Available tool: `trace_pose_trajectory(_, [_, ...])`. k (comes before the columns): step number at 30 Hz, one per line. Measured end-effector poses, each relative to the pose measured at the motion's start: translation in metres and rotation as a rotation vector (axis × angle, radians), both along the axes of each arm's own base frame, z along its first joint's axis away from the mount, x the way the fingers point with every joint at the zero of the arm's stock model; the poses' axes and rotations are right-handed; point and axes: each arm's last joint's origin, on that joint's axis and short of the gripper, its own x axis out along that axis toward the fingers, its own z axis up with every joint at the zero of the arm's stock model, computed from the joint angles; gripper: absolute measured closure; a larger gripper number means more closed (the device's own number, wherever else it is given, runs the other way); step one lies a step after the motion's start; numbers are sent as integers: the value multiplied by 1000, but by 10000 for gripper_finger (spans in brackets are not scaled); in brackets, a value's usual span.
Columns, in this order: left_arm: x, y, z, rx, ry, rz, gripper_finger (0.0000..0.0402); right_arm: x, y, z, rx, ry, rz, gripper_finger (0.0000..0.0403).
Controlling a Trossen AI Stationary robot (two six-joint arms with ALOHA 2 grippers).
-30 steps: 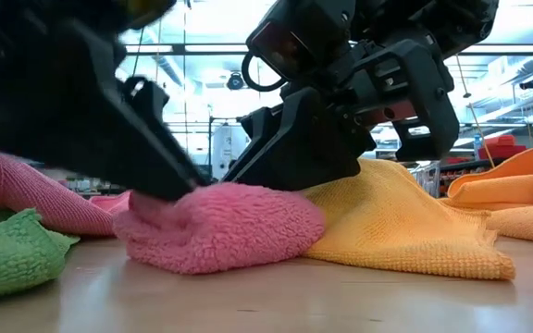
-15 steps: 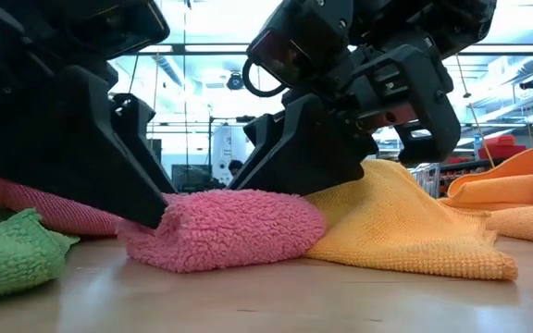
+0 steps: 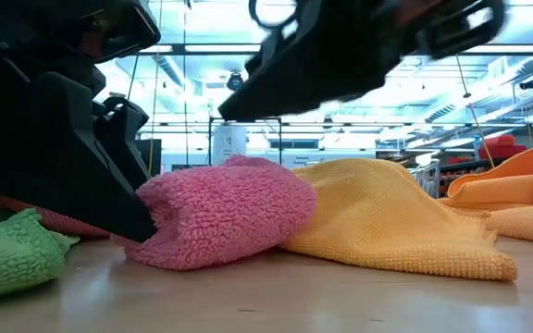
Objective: Fold microfiber towels
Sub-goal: Fold the top pink microfiber cloth
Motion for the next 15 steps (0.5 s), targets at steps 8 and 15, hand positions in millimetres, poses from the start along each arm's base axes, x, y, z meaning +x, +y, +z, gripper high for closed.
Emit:
trace_pose_trajectory(8, [1,1,0,-1,-3,4,251,-9,27,3,-7,-61,92,315])
trace_pose_trajectory(15, [1,1,0,0,-4,5,260,-8,30,2,2,-83,97,315])
